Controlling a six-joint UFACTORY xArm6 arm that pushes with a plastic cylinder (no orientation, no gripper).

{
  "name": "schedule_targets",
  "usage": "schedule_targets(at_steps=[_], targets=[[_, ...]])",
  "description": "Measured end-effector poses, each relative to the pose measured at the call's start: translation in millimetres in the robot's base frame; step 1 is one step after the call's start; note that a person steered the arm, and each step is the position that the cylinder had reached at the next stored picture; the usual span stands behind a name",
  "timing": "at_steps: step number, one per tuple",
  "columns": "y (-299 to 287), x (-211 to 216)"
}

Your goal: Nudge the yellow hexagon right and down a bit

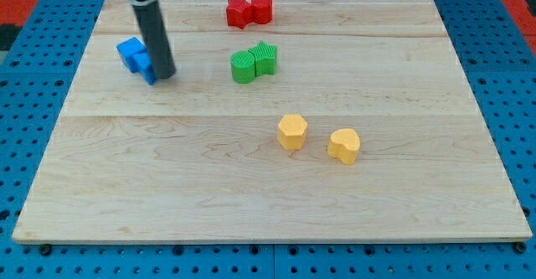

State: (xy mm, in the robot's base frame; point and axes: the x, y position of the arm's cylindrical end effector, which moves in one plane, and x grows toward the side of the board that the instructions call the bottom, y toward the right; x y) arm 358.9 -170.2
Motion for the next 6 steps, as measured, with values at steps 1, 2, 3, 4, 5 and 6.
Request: schedule_targets(at_steps=[1,2,3,4,5,6], targets=[[34.4,8.0],[107.3,42.7],[119.5,79.3],[157.0,91.0],[215.8,99.9],[180.2,101.0]])
